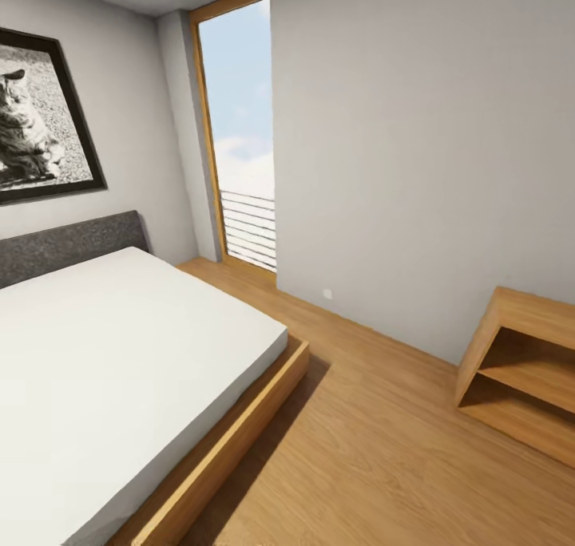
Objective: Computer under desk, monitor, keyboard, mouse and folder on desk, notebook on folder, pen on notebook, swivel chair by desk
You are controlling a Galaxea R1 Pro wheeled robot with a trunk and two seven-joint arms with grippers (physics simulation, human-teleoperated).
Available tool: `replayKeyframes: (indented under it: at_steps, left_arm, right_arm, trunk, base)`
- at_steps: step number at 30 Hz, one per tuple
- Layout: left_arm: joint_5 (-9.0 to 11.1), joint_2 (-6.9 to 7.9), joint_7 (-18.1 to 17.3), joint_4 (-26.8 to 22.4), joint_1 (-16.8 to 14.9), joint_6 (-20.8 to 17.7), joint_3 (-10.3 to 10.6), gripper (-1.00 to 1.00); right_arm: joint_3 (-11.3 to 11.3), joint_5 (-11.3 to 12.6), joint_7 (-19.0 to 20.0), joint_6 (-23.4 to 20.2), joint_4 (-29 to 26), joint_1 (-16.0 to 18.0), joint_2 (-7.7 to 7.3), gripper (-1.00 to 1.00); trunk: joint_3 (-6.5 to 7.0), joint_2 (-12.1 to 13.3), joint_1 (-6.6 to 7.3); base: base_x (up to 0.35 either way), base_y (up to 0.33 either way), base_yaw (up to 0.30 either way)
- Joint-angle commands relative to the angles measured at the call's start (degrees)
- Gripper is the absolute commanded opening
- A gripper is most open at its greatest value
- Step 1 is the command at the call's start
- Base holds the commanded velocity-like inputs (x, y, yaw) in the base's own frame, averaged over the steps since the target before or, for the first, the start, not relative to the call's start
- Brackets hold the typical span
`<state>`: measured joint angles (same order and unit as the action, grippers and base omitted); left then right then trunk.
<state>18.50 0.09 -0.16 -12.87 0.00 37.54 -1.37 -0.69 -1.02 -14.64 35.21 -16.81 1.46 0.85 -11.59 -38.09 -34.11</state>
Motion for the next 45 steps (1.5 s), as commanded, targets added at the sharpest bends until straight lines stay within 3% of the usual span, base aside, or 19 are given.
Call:
replayKeyframes:
  at_steps: [1,16,45]
  left_arm:
    - [-0.1,-0.01,0.0,-0.1,0.0,0.1,-0.1,1.0]
    - [0.0,0.09,0.0,-0.1,0.0,0.1,-0.2,1.0]
    - [0.0,0.08,0.1,-0.1,0.0,0.1,-0.2,1.0]
  right_arm:
    - [0.0,-0.1,-0.3,0.2,0.0,0.0,0.11,1.0]
    - [0.0,-0.1,-0.7,0.9,0.1,0.0,0.38,1.0]
    - [0.1,-0.5,-0.7,1.0,0.0,0.1,0.03,1.0]
  trunk:
    - [-0.08,-0.1,-0.01]
    - [-0.1,-0.1,-0.01]
    - [-1.6,-0.1,-0.01]
  base:
    - [0.0,-0.043,0.25]
    - [0.0,-0.007,0.075]
    - [0.0,0.0,0.214]
